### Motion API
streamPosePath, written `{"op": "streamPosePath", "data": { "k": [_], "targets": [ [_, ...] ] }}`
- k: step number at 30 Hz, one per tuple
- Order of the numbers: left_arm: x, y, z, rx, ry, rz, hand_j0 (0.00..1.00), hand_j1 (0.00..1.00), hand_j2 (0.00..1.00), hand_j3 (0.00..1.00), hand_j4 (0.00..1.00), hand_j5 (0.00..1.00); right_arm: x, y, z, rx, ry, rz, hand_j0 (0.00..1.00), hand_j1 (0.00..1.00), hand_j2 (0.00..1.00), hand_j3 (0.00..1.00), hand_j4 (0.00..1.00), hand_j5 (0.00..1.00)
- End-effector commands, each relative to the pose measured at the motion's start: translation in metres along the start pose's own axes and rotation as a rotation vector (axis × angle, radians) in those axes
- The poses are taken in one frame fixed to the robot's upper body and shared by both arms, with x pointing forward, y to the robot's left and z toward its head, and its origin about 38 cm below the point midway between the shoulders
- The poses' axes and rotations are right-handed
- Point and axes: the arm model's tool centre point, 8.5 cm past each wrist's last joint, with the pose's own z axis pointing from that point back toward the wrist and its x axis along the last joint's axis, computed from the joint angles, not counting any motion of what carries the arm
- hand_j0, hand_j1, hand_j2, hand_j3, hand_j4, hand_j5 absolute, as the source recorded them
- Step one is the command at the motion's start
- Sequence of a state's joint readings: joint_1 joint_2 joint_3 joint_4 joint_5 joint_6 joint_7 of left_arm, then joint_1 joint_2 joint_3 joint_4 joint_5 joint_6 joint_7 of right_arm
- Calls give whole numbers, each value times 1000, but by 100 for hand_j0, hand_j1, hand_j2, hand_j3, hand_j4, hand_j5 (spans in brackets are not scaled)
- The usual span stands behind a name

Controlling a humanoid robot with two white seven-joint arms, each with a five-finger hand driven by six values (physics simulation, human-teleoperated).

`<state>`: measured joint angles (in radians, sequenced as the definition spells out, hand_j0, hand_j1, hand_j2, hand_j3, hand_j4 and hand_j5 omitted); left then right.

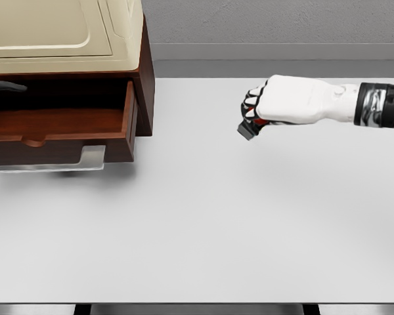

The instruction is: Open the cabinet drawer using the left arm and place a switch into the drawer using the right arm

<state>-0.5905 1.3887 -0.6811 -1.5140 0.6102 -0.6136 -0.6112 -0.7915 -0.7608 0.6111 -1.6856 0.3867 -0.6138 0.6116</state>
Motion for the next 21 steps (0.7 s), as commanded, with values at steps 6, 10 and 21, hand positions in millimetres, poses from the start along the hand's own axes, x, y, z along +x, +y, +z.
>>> {"op": "streamPosePath", "data": {
  "k": [6, 10, 21],
  "targets": [
    [0, 1, 0, 6, -2, 6, 100, 100, 100, 100, 100, 100, 9, -20, -33, -74, -66, 3, 31, 31, 31, 31, 31, 31],
    [0, 0, 0, 5, -2, 7, 100, 100, 100, 100, 100, 100, 12, -37, -46, -114, -92, 21, 31, 31, 31, 31, 31, 31],
    [0, 1, 0, 7, -1, 6, 100, 100, 100, 100, 100, 100, 21, -81, -102, -168, -179, 55, 31, 31, 31, 31, 31, 31]
  ]
}}
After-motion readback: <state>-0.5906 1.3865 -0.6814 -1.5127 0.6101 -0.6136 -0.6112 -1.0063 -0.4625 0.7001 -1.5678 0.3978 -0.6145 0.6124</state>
